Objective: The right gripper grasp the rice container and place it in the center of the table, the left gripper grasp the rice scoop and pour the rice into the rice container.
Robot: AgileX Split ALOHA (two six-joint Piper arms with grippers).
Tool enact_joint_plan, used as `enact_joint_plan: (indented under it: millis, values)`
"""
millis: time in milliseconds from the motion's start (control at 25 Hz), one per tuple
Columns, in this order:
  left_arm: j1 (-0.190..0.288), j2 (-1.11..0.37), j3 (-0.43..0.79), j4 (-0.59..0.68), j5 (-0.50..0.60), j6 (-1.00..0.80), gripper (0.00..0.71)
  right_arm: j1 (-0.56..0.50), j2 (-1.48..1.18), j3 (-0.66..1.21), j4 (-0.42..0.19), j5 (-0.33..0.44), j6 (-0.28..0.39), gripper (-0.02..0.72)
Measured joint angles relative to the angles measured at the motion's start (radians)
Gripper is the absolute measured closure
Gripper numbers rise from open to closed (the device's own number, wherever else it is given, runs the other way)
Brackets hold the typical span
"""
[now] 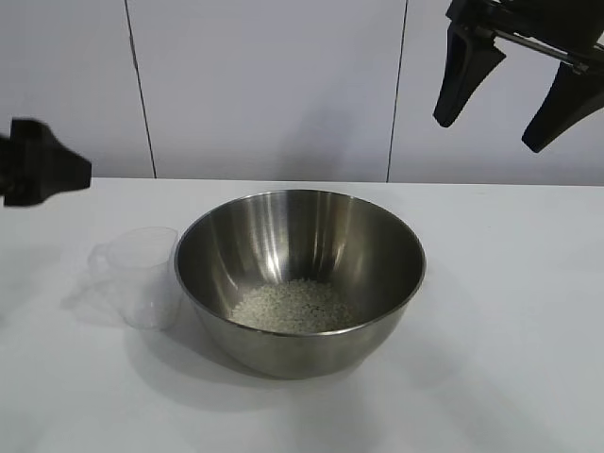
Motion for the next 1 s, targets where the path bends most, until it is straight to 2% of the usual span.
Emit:
enact_joint_plan:
  millis: [120, 280, 440, 640, 840, 1000]
  values:
    - [0.0, 0.013, -0.222, 0.0, 0.306, 0.001, 0.053, 0.0, 0.0, 0.0, 0.0, 0.0, 0.0, 0.061]
    - [0.0, 0.111, -0.516, -0.004, 0.673, -0.014, 0.05, 0.0, 0.0, 0.0, 0.015, 0.002, 0.0, 0.061]
    - [0.0, 0.245, -0.762, -0.019, 0.946, -0.027, 0.027, 0.0, 0.0, 0.0, 0.038, 0.002, 0.0, 0.061]
    - [0.0, 0.389, -0.951, -0.056, 1.057, -0.062, 0.02, 0.0, 0.0, 0.0, 0.055, 0.001, 0.0, 0.061]
    - [0.0, 0.495, -0.964, -0.115, 1.076, -0.067, 0.021, 0.0, 0.0, 0.0, 0.057, -0.001, 0.0, 0.061]
    - [0.0, 0.498, -0.964, -0.118, 1.061, -0.068, 0.021, 0.0, 0.0, 0.0, 0.057, -0.001, 0.0, 0.061]
